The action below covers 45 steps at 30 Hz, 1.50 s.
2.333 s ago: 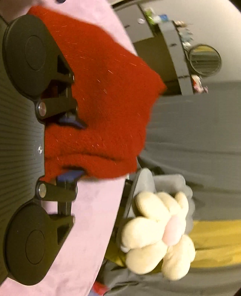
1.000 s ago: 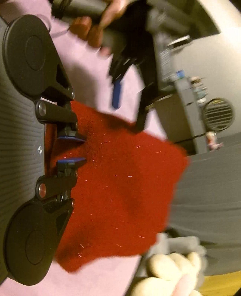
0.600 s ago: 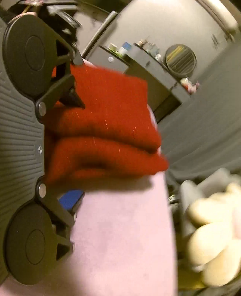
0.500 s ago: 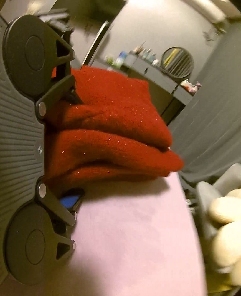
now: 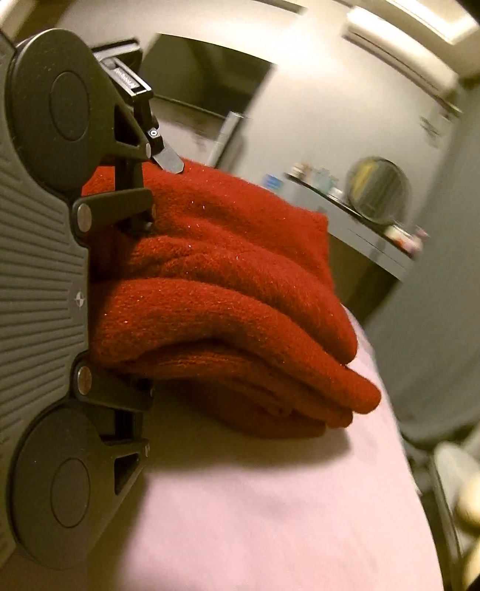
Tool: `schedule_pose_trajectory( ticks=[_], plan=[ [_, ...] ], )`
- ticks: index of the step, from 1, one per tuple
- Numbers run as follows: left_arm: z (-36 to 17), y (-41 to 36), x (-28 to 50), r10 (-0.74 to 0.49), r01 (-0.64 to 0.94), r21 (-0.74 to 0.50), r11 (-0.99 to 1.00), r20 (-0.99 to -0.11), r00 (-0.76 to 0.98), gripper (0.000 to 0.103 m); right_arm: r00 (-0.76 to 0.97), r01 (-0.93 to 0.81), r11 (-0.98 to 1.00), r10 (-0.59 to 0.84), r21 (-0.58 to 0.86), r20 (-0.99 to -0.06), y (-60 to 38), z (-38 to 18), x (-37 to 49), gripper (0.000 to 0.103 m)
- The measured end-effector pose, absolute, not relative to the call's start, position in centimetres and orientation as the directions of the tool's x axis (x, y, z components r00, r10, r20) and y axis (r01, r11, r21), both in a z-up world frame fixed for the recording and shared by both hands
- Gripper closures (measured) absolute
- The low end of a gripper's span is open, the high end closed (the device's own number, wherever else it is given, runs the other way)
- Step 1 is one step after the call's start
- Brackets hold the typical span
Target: Fold small clothes
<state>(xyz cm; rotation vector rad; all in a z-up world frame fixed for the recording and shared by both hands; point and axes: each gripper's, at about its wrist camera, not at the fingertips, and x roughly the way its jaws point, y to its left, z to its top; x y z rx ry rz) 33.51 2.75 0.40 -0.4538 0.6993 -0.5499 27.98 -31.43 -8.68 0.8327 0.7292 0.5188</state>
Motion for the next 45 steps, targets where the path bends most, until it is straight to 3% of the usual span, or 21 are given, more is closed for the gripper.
schedule_pose_trajectory(
  ticks=[3, 6, 8, 10, 12, 13, 14, 16, 19, 21, 22, 24, 26, 32, 36, 39, 42, 45],
  plan=[
    [-0.4, 4.5, 32.1, -0.509, 0.236, -0.48, 0.845, -0.585, 0.632, 0.046, 0.612, -0.153, 0.673, 0.639, 0.723, -0.466, -28.5, -8.4, 28.1, 0.037],
    [2.1, 5.8, 31.0, -0.424, 0.224, -0.399, 0.889, -0.536, 0.73, 0.046, 0.652, -0.143, 0.797, 0.522, 0.587, -0.55, -27.5, -6.5, 26.5, 0.027],
    [4.0, 5.7, 31.2, -0.366, 0.201, -0.358, 0.912, -0.488, 0.792, 0.036, 0.735, -0.115, 0.863, 0.407, 0.492, -0.542, -27.8, -3.9, 25.0, 0.027],
    [5.1, 4.8, 32.4, -0.338, 0.175, -0.357, 0.918, -0.469, 0.816, 0.032, 0.828, -0.078, 0.911, 0.286, 0.406, -0.483, -27.4, -1.1, 23.9, 0.028],
    [5.3, 3.0, 34.6, -0.334, 0.162, -0.362, 0.918, -0.487, 0.807, 0.032, 0.858, -0.083, 0.92, 0.262, 0.384, -0.442, -26.0, 0.6, 24.2, 0.047],
    [5.0, 1.9, 35.8, -0.311, 0.142, -0.344, 0.928, -0.508, 0.803, 0.033, 0.847, -0.1, 0.921, 0.277, 0.376, -0.453, -25.0, 1.0, 25.1, 0.065],
    [4.6, 1.2, 37.0, -0.284, 0.116, -0.325, 0.939, -0.536, 0.795, 0.035, 0.83, -0.106, 0.933, 0.274, 0.344, -0.486, -23.5, 1.2, 26.3, 0.076],
    [3.2, 0.0, 39.1, -0.267, 0.092, -0.315, 0.945, -0.575, 0.773, 0.036, 0.81, -0.093, 0.956, 0.235, 0.278, -0.537, -21.4, 0.7, 28.9, 0.085],
    [0.7, -2.1, 41.4, -0.169, 0.047, -0.209, 0.977, -0.618, 0.768, 0.037, 0.794, -0.066, 0.982, 0.158, 0.176, -0.586, -19.3, -1.6, 31.7, 0.087],
    [-0.4, -3.8, 42.1, -0.152, 0.079, -0.144, 0.986, -0.621, 0.769, 0.035, 0.814, -0.034, 0.994, 0.09, 0.107, -0.574, -19.4, -3.5, 33.0, 0.093],
    [-1.0, -4.6, 42.5, -0.149, 0.096, -0.118, 0.988, -0.628, 0.764, 0.033, 0.821, -0.018, 0.997, 0.056, 0.071, -0.568, -19.0, -4.5, 33.8, 0.102],
    [-2.6, -6.4, 43.0, -0.095, 0.115, -0.008, 0.993, -0.63, 0.771, 0.029, 0.838, -0.011, 1.0, 0.022, 0.024, -0.545, -19.5, -6.1, 34.0, 0.103],
    [-3.9, -7.3, 42.7, -0.061, 0.111, 0.047, 0.993, -0.6, 0.797, 0.028, 0.857, -0.02, 0.997, 0.057, 0.078, -0.512, -20.5, -6.7, 34.3, 0.103],
    [-2.1, -5.3, 41.5, -0.106, 0.096, -0.05, 0.994, -0.625, 0.774, 0.021, 0.867, -0.015, 0.996, 0.058, 0.091, -0.496, -20.6, -6.0, 33.9, 0.103],
    [0.6, -2.6, 35.4, -0.218, 0.168, -0.139, 0.976, -0.581, 0.785, 0.021, 0.889, -0.066, 0.994, 0.097, 0.083, -0.448, -18.4, -2.6, 27.5, 0.095],
    [0.2, -1.2, 31.8, -0.271, 0.172, -0.217, 0.961, -0.603, 0.751, 0.018, 0.904, -0.107, 0.987, 0.147, 0.12, -0.401, -17.8, -2.3, 22.0, 0.094],
    [-1.5, -1.0, 30.5, -0.289, 0.157, -0.256, 0.954, -0.637, 0.715, 0.015, 0.864, -0.1, 0.988, 0.144, 0.116, -0.482, -17.4, -4.5, 20.1, 0.094],
    [-2.4, -1.7, 30.2, -0.273, 0.147, -0.237, 0.96, -0.682, 0.679, 0.013, 0.862, -0.107, 0.993, 0.118, 0.049, -0.493, -16.8, -6.1, 19.6, 0.095]
  ],
)
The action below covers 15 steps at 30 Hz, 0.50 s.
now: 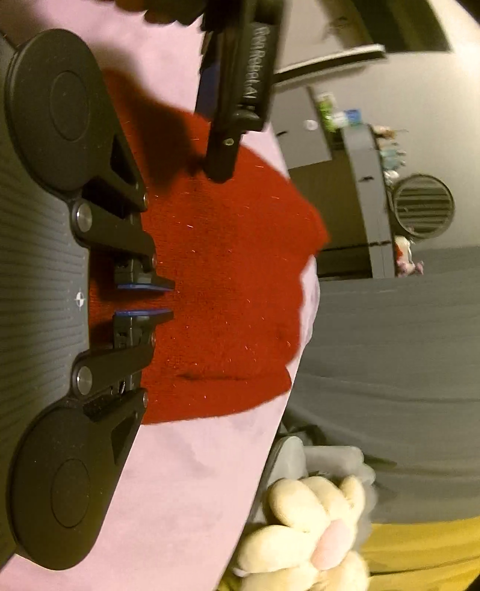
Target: Fold small clothes
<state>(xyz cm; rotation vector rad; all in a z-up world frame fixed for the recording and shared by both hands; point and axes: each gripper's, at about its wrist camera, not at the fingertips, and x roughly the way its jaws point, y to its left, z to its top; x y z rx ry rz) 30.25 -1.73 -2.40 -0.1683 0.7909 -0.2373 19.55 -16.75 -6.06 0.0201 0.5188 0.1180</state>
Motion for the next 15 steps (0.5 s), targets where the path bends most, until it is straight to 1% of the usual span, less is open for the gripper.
schedule_pose_trajectory(
  ticks=[3, 4, 5, 6, 8, 10, 13, 15],
  plan=[
    [-1.4, -1.6, 28.5, -0.263, 0.139, -0.233, 0.963, -0.679, 0.685, 0.013, 0.854, -0.081, 0.996, 0.086, 0.032, -0.513, -15.8, -4.6, 19.2, 0.094],
    [-1.3, -1.4, 27.9, -0.256, 0.129, -0.233, 0.964, -0.682, 0.685, 0.013, 0.854, -0.081, 0.995, 0.096, 0.052, -0.511, -15.7, -4.1, 18.6, 0.093],
    [-1.3, -1.4, 27.8, -0.253, 0.123, -0.233, 0.965, -0.685, 0.683, 0.013, 0.851, -0.092, 0.992, 0.126, 0.092, -0.51, -15.7, -3.7, 17.7, 0.091],
    [-1.5, -1.3, 27.6, -0.251, 0.121, -0.232, 0.965, -0.695, 0.673, 0.013, 0.847, -0.095, 0.99, 0.137, 0.108, -0.514, -15.6, -3.8, 17.1, 0.089],
    [-1.9, -1.5, 27.5, -0.237, 0.11, -0.22, 0.969, -0.716, 0.657, 0.012, 0.835, -0.083, 0.993, 0.114, 0.081, -0.539, -15.4, -4.6, 16.5, 0.088],
    [-2.2, -2.0, 27.3, -0.225, 0.123, -0.191, 0.974, -0.735, 0.64, 0.011, 0.808, -0.038, 0.995, 0.086, 0.095, -0.583, -16.0, -5.7, 17.1, 0.088],
    [-2.5, -2.5, 27.1, -0.198, 0.122, -0.156, 0.98, -0.744, 0.638, 0.008, 0.799, -0.029, 0.988, 0.115, 0.153, -0.59, -17.0, -6.1, 17.6, 0.088],
    [-2.7, -2.5, 27.2, -0.19, 0.105, -0.16, 0.982, -0.753, 0.63, 0.007, 0.797, -0.036, 0.991, 0.108, 0.131, -0.594, -16.8, -6.3, 17.7, 0.088]
  ],
)
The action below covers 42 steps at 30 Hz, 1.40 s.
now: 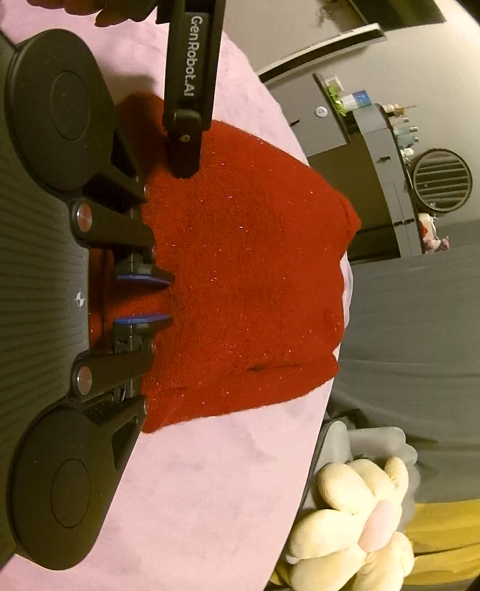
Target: Fold small clothes
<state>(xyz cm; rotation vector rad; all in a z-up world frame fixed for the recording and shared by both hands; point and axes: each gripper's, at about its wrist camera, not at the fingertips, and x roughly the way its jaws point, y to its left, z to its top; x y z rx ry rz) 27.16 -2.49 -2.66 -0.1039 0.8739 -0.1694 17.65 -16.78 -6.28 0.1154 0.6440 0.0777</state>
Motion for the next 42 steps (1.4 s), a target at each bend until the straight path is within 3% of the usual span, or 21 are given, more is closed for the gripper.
schedule_pose_trajectory(
  ticks=[9, 12, 14, 16, 18, 20, 22, 29, 36, 42],
  plan=[
    [-1.7, -2.4, 26.1, -0.159, 0.096, -0.127, 0.987, -0.781, 0.604, 0.005, 0.783, -0.053, 0.997, 0.077, 0.058, -0.617, -15.9, -6.2, 17.5, 0.086],
    [-1.0, -2.5, 25.2, -0.142, 0.11, -0.094, 0.989, -0.782, 0.607, 0.005, 0.753, -0.035, 0.998, 0.065, 0.058, -0.654, -15.9, -5.6, 16.4, 0.08],
    [-0.6, -2.6, 24.4, -0.133, 0.109, -0.083, 0.991, -0.785, 0.605, 0.005, 0.685, -0.028, 0.998, 0.054, 0.048, -0.726, -15.7, -5.8, 15.7, 0.051],
    [-0.3, -2.6, 23.5, -0.118, 0.107, -0.068, 0.992, -0.797, 0.593, 0.003, 0.642, -0.029, 0.998, 0.065, 0.061, -0.764, -15.7, -6.6, 14.4, 0.049],
    [-0.2, -2.6, 22.3, -0.093, 0.106, -0.038, 0.994, -0.804, 0.588, 0.002, 0.621, -0.044, 0.998, 0.058, 0.039, -0.781, -15.4, -6.8, 13.0, 0.038],
    [0.0, -2.5, 21.1, -0.076, 0.106, -0.016, 0.994, -0.802, 0.592, 0.002, 0.607, -0.041, 0.999, 0.045, 0.025, -0.793, -15.1, -6.4, 11.6, 0.017],
    [0.1, -2.3, 19.9, -0.058, 0.096, -0.002, 0.995, -0.804, 0.591, 0.001, 0.603, -0.049, 0.999, 0.048, 0.023, -0.796, -14.8, -5.6, 10.5, 0.004],
    [0.7, -1.6, 18.2, 0.002, 0.049, 0.035, 0.998, -0.833, 0.554, 0.0, 0.596, -0.078, 0.996, 0.003, -0.054, -0.803, -13.2, -2.5, 9.0, 0.004],
    [1.8, -1.1, 17.4, 0.066, 0.046, 0.113, 0.993, -0.819, 0.571, 0.0, 0.561, 0.011, 0.999, -0.043, -0.045, -0.827, -13.0, -1.3, 9.8, 0.004],
    [2.1, -0.4, 17.2, 0.042, 0.028, 0.069, 0.997, -0.829, 0.557, 0.0, 0.589, 0.015, 0.998, -0.06, -0.063, -0.806, -12.5, 0.0, 9.6, 0.004]
  ],
)
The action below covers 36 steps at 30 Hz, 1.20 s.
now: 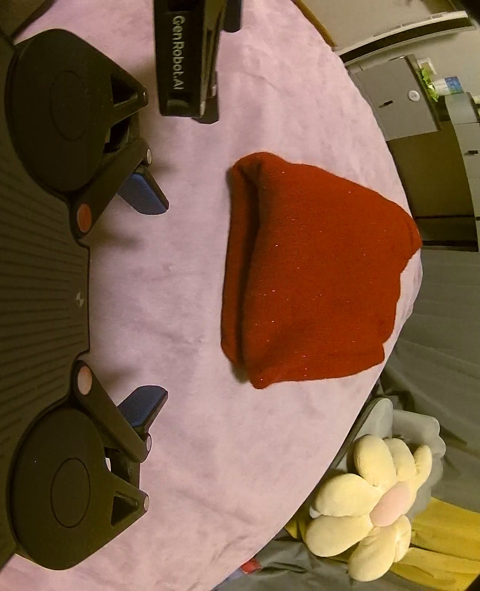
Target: Fold small clothes
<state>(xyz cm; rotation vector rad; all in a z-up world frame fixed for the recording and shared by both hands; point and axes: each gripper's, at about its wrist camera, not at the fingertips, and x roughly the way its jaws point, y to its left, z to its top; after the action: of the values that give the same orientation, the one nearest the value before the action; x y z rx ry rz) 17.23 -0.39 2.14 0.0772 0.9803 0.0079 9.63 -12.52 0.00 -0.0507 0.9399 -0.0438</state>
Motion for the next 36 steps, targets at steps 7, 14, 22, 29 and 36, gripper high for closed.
schedule_pose_trajectory(
  ticks=[7, 14, 22, 29, 36],
  plan=[
    [2.2, -0.6, 17.4, 0.06, 0.031, 0.093, 0.995, -0.824, 0.564, 0.0, 0.6, 0.042, 0.998, -0.06, -0.044, -0.798, -12.9, 0.4, 9.7, 0.004],
    [2.3, -0.9, 17.6, 0.051, 0.031, 0.082, 0.996, -0.824, 0.565, 0.0, 0.603, 0.083, 0.996, -0.071, -0.026, -0.795, -14.1, 0.4, 9.7, 0.004],
    [2.5, -1.4, 17.4, 0.06, 0.043, 0.103, 0.994, -0.817, 0.574, 0.0, 0.622, 0.083, 0.996, -0.067, -0.019, -0.78, -14.2, 0.7, 9.6, 0.004],
    [2.6, -1.5, 17.2, 0.064, 0.042, 0.108, 0.993, -0.815, 0.576, 0.0, 0.631, 0.088, 0.996, -0.069, -0.018, -0.772, -14.4, 1.0, 9.5, 0.004],
    [2.7, -1.5, 17.2, 0.057, 0.051, 0.106, 0.993, -0.815, 0.577, 0.0, 0.635, 0.095, 0.995, -0.069, -0.012, -0.769, -14.6, 1.1, 9.4, 0.004]
  ],
)
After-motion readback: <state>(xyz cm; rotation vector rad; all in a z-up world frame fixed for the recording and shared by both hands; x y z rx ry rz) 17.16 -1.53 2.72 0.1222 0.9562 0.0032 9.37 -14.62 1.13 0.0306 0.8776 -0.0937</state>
